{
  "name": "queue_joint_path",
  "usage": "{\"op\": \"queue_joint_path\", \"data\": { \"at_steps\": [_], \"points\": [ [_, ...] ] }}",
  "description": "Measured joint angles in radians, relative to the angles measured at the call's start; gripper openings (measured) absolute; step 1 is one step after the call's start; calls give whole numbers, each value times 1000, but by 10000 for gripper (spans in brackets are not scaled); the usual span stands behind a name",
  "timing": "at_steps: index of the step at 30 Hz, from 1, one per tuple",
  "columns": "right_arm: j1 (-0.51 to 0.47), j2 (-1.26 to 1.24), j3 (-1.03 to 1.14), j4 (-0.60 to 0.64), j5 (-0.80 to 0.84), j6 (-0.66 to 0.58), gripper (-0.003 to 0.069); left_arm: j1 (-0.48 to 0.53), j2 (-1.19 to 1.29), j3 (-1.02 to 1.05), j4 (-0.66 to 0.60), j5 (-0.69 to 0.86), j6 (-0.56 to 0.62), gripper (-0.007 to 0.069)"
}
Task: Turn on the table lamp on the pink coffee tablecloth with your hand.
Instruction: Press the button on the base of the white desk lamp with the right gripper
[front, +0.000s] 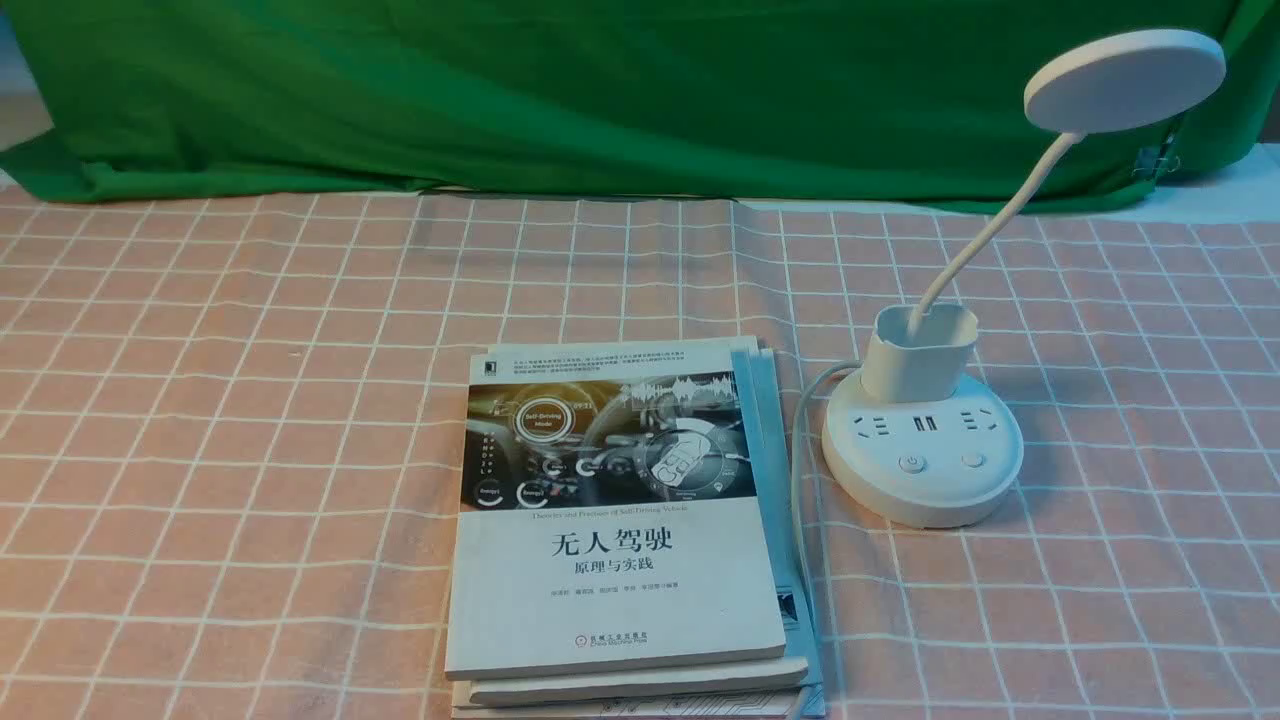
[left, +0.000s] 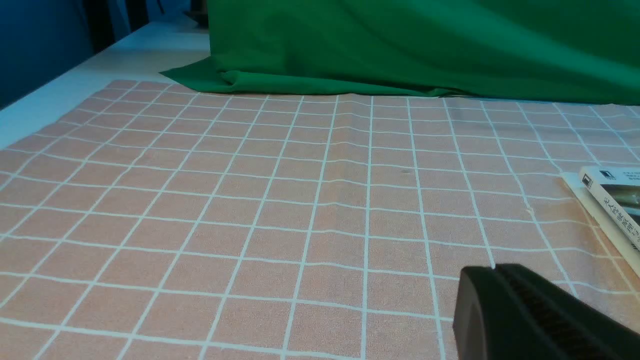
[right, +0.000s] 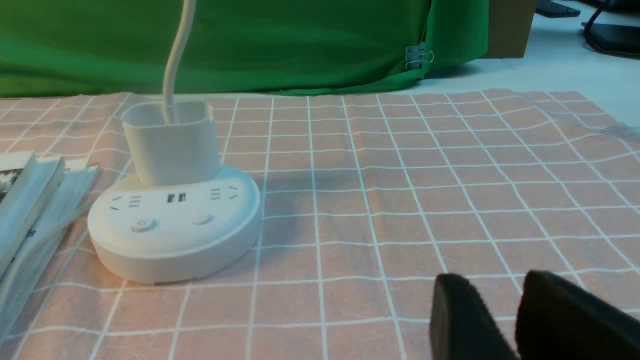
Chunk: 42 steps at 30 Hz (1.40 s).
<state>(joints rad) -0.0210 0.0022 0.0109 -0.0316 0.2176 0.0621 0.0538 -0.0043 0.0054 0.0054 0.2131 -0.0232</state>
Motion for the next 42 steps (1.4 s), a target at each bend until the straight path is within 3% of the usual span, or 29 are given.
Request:
{"op": "queue_joint_path", "data": {
  "at_steps": [32, 36, 42],
  "points": [
    [0, 0, 0, 0, 0, 0, 241, 0, 0, 0, 0, 0, 0, 21],
    [0, 0, 0, 65, -1, 121, 241, 0, 0, 0, 0, 0, 0, 21],
    [0, 0, 0, 178, -28, 539, 241, 0, 0, 0, 0, 0, 0, 21]
  ]
}}
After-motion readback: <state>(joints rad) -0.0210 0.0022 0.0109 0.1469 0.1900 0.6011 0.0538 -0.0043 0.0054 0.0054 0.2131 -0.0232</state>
